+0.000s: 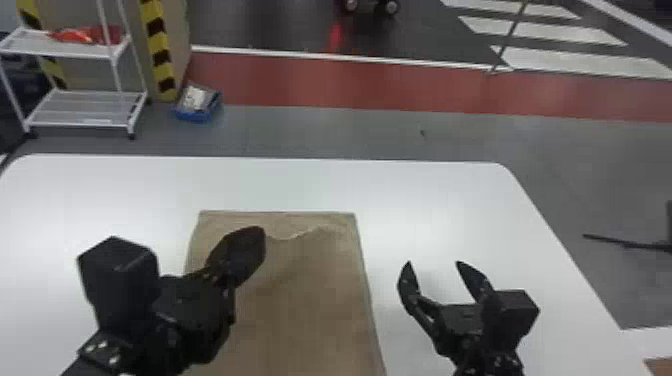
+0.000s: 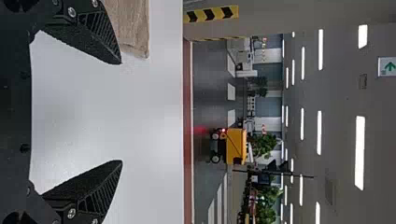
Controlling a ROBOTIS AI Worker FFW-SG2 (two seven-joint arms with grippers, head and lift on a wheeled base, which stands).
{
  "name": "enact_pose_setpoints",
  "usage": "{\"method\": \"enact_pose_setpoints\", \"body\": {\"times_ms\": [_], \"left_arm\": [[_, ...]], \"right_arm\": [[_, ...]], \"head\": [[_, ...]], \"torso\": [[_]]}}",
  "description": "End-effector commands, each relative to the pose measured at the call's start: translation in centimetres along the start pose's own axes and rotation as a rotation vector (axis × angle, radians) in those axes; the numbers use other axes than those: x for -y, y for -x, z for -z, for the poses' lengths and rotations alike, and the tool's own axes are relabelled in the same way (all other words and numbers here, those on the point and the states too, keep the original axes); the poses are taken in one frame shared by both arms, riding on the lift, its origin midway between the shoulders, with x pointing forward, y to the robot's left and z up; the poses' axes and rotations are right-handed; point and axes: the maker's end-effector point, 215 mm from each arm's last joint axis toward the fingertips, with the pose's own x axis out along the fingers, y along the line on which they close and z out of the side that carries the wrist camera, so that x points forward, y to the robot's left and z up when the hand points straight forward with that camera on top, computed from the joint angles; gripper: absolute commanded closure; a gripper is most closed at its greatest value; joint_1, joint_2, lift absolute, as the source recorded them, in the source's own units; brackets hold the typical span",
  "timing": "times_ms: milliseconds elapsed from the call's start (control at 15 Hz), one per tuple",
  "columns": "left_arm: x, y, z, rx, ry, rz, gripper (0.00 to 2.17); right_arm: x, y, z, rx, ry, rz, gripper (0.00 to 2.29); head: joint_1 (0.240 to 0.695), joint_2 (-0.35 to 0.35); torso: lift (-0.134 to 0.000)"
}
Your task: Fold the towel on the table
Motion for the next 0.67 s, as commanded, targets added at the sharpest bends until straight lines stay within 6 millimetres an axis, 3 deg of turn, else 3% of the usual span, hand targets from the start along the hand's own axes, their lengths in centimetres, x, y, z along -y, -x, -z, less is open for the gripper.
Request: {"method": "enact_pose_setpoints", "body": {"times_ms": [0, 200, 333, 467, 600], "left_arm": [[3.0, 1.6, -1.8, 0.070, 0.025, 0.022, 1.59], [4.6, 2.5, -0.8, 0.072, 0.049, 0.040, 1.59], [6.2, 2.6, -0.2, 0.061, 0.049, 0.076, 1.51], [7.7, 3.0, 0.2, 0.053, 0.058, 0.106, 0.29], [9.8, 3.8, 0.2, 0.057, 0.056, 0.161, 0.16]], "right_arm": [[3.3, 0.0, 0.0, -0.001, -0.002, 0.052, 0.13], [9.3, 0.7, -0.4, 0.003, -0.012, 0.149, 0.13], [11.7, 1.1, -0.7, 0.008, -0.027, 0.191, 0.13], [12.7, 1.3, -0.9, 0.012, -0.036, 0.207, 0.13], [12.7, 1.3, -0.5, 0.007, -0.044, 0.202, 0.13]], "head": [[0.695, -0.256], [0.695, -0.333], [0.695, -0.350], [0.695, -0.350], [0.695, -0.350]], "torso": [[-0.119], [-0.119], [-0.119], [-0.119], [-0.119]]}}
